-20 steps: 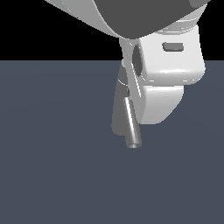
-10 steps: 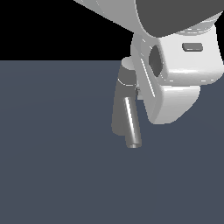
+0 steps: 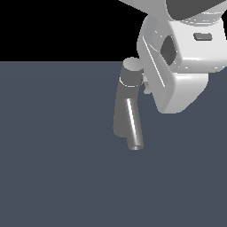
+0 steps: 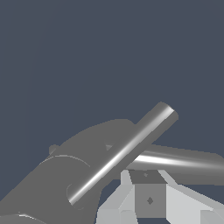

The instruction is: Turn on the faucet by rotating a designated handle.

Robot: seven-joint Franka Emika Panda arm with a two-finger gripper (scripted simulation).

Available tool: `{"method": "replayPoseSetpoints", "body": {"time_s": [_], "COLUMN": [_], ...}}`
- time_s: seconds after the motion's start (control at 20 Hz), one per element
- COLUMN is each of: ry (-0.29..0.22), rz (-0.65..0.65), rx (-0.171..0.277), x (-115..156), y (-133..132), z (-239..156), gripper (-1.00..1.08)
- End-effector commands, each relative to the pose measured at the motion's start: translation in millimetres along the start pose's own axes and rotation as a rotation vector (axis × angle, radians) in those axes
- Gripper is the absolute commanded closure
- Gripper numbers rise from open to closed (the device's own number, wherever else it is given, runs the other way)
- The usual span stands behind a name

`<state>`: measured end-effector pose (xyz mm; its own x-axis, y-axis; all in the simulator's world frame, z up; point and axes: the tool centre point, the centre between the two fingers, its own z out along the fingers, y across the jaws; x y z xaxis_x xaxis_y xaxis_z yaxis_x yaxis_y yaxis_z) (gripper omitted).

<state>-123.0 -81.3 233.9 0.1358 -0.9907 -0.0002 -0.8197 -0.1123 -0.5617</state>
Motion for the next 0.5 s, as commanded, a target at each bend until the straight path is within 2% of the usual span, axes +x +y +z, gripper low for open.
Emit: {"method": "replayPoseSetpoints", "body": {"time_s": [0.0,0.45], "ry": [0.028,0.036], "rz": [0.038,0.051], "rx": [0.000,-0.003], "x": [27.5,56.9], "y": [-2.5,-17.6], "z": [-1.5,-2.3], "gripper": [1.08,1.08]}}
